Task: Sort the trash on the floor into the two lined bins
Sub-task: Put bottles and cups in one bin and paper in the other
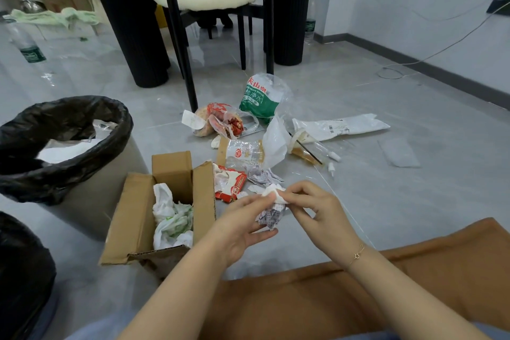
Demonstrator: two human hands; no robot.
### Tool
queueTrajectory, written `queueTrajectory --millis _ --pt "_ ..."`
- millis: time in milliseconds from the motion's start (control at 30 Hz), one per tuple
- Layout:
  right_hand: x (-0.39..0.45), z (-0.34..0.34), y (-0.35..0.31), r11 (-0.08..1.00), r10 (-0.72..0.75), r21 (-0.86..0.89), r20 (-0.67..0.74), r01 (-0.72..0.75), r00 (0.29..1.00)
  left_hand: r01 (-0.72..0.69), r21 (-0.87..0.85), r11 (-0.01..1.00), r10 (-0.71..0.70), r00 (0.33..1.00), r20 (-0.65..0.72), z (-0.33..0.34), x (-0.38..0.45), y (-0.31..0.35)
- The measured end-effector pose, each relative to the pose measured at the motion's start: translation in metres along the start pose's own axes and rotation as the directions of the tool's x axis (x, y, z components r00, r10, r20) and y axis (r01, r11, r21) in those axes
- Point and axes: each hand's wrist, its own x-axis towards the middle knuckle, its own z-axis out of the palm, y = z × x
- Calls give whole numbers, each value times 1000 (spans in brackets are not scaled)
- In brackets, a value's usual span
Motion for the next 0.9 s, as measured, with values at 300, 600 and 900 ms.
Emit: queueTrajectory --millis 300,600,900 --pt "11 0 -8 874 302 391 25 -288 953 -68 -77 995 61 994 -86 -2 15 14" --pt "37 36 67 868 480 -299 293 -398 827 -318 35 947 314 903 -295 -35 47 46" --pt "25 99 117 637 494 -771 392 -15 776 -344 -138 929 283 899 -335 -57 52 69"
